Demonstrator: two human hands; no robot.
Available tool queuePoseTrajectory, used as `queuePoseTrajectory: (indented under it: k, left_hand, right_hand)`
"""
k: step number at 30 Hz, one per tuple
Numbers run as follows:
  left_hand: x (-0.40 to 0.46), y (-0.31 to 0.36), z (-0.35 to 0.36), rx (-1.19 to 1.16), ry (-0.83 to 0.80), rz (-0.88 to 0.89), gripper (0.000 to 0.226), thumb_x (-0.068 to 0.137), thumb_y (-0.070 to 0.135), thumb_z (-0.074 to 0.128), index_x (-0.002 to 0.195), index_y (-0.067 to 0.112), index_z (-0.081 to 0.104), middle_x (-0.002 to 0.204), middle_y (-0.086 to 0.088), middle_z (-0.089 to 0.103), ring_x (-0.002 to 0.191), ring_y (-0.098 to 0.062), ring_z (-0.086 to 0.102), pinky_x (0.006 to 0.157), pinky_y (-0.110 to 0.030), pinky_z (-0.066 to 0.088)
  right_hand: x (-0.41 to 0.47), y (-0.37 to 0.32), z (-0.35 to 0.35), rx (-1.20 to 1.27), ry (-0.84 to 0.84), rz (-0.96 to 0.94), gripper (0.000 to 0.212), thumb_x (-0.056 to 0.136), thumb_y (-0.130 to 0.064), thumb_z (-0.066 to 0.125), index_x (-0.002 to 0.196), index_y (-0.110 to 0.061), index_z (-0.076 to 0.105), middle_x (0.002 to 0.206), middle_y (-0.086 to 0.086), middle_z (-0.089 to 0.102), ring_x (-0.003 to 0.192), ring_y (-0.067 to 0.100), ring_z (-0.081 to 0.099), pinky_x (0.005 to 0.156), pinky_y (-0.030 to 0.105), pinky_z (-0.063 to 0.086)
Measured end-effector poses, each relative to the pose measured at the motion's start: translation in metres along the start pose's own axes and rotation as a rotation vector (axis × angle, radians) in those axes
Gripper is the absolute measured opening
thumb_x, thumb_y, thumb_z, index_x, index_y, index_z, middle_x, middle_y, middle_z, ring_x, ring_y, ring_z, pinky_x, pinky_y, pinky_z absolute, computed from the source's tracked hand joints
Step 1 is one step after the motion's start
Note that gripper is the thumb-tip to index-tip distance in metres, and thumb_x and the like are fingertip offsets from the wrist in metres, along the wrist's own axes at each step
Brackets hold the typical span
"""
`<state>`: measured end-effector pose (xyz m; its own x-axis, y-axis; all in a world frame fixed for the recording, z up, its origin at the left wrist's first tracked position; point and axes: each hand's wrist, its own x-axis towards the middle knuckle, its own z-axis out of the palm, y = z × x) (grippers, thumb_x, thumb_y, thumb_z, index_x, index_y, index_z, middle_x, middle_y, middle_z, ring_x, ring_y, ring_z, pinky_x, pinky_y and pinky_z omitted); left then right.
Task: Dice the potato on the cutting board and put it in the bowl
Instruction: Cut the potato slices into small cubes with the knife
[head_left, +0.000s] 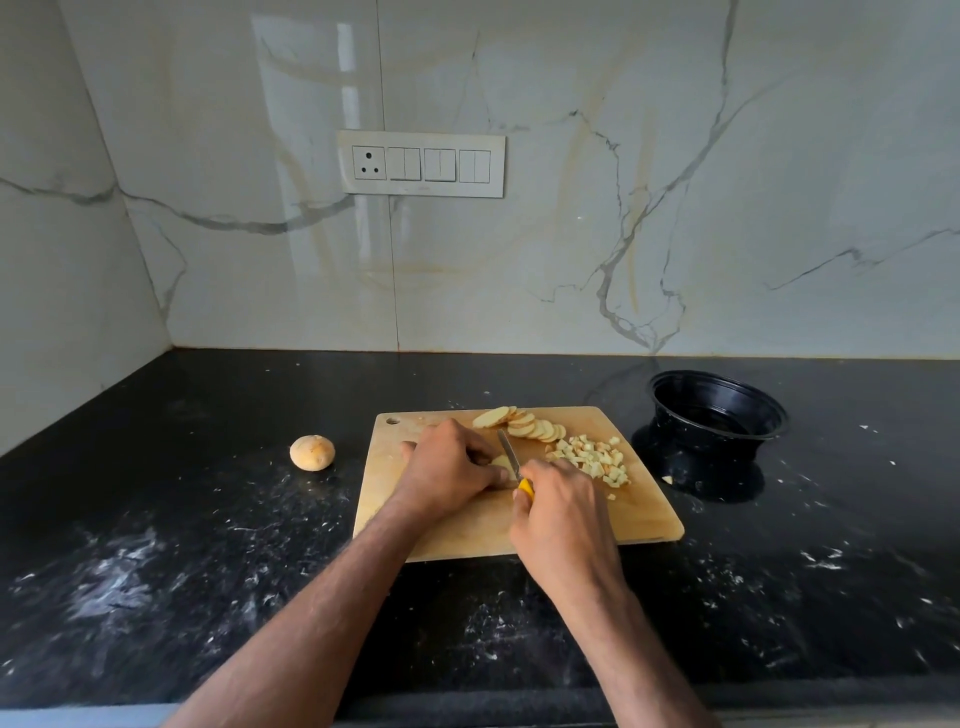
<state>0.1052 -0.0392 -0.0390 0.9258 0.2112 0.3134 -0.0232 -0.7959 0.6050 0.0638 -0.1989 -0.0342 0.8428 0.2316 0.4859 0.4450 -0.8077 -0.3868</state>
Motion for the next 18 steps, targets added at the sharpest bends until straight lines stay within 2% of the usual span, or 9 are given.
queuePoseTrajectory:
  k: [5,10,14,18]
  left_hand:
    - [0.002,0.000,0.004,-0.013,0.014,-0.053,0.017,0.069,0.042,0.089,0.075,0.030,0.077,0.071,0.024,0.065,0.081,0.002,0.052,0.086,-0.041,0.029]
    - [0.004,0.002,0.004,0.001,0.006,-0.085,0.017,0.070,0.038,0.090,0.082,0.033,0.079,0.074,0.026,0.062,0.091,-0.002,0.051,0.092,-0.043,0.030]
    - [0.004,0.004,0.002,-0.017,-0.008,-0.099,0.017,0.071,0.035,0.090,0.083,0.031,0.080,0.081,0.024,0.067,0.096,-0.004,0.054,0.096,-0.044,0.030]
    - [0.002,0.007,0.001,-0.020,-0.005,-0.095,0.013,0.074,0.034,0.088,0.083,0.031,0.080,0.076,0.024,0.066,0.093,-0.004,0.056,0.100,-0.046,0.034]
  right_hand:
    - [0.001,-0.001,0.005,0.023,-0.011,0.000,0.027,0.097,-0.021,0.062,0.123,-0.017,0.068,0.113,-0.002,0.064,0.094,0.012,0.064,0.081,0.024,0.057]
    - [-0.004,0.001,0.004,0.021,-0.034,-0.013,0.028,0.098,-0.020,0.063,0.124,-0.016,0.068,0.118,-0.001,0.063,0.098,0.011,0.064,0.081,0.020,0.054]
    - [-0.008,0.005,-0.001,0.014,-0.057,-0.043,0.025,0.099,-0.020,0.061,0.122,-0.016,0.069,0.113,-0.004,0.061,0.094,0.007,0.058,0.078,0.016,0.050]
    - [-0.019,0.011,-0.009,0.002,-0.094,-0.065,0.019,0.098,-0.015,0.059,0.113,-0.016,0.070,0.108,-0.006,0.059,0.092,0.009,0.059,0.081,0.022,0.055]
